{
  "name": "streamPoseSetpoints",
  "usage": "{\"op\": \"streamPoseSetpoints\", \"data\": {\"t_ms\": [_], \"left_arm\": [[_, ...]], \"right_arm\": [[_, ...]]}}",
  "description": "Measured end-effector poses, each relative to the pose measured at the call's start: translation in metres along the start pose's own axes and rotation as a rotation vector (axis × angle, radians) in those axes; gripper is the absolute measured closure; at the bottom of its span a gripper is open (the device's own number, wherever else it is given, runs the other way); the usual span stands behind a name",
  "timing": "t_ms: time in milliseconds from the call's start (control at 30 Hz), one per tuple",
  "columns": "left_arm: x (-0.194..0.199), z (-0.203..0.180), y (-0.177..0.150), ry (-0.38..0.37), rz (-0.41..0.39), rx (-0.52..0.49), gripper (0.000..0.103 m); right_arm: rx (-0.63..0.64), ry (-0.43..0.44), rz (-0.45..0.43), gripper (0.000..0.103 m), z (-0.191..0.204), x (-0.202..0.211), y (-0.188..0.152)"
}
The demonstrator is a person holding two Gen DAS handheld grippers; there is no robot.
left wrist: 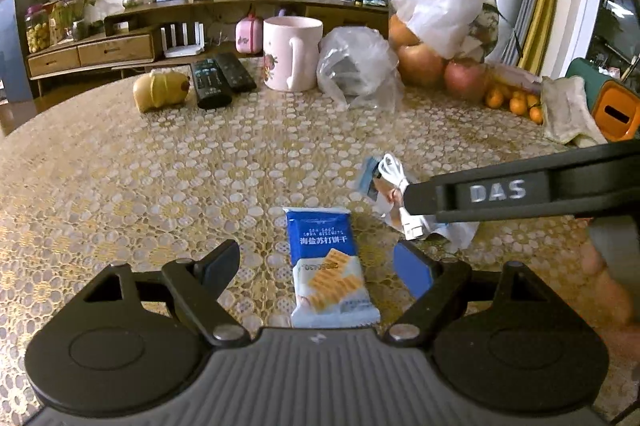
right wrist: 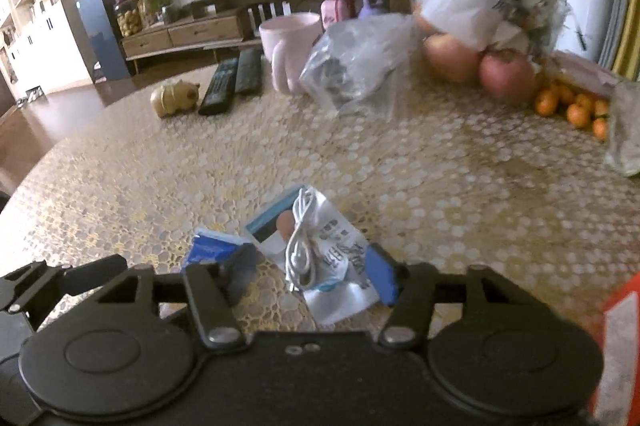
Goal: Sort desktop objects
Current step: 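Grasp the blue cracker packet with the left tool while the right tool grasps the white cable packet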
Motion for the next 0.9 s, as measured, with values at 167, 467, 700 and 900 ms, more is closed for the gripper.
{"op": "streamPoseSetpoints", "data": {"t_ms": [167, 467, 700, 900], "left_arm": [[-0.009, -0.003, 0.000, 0.007, -0.002, -0.021, 0.019], [-0.018, -0.008, -0.005, 0.005, 0.032, -0.027, 0.052], [-0.018, -0.005, -0.007, 0.025, 0.026, -0.011, 0.067], [-0.016, -0.002, -0.007, 0.006, 0.024, 0.019, 0.067]], "right_arm": [[0.005, -0.011, -0.004, 0.055, 0.000, -0.014, 0.004], [0.044, -0.030, -0.014, 0.085, 0.007, -0.014, 0.005], [0.087, -0.063, -0.024, 0.096, 0.014, -0.014, 0.002], [0.055, -0.054, -0.030, 0.099, 0.009, -0.008, 0.003]]}}
Point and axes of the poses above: each gripper's, at about its wrist camera, not at the fingertips, and x roughly against the way its jaws point, z to its left, y to its top, the point moved 9 cm from there along -x, roughly the way its jaws point, and after that the axes turned 15 degrees about z, right-handed, at the moved point
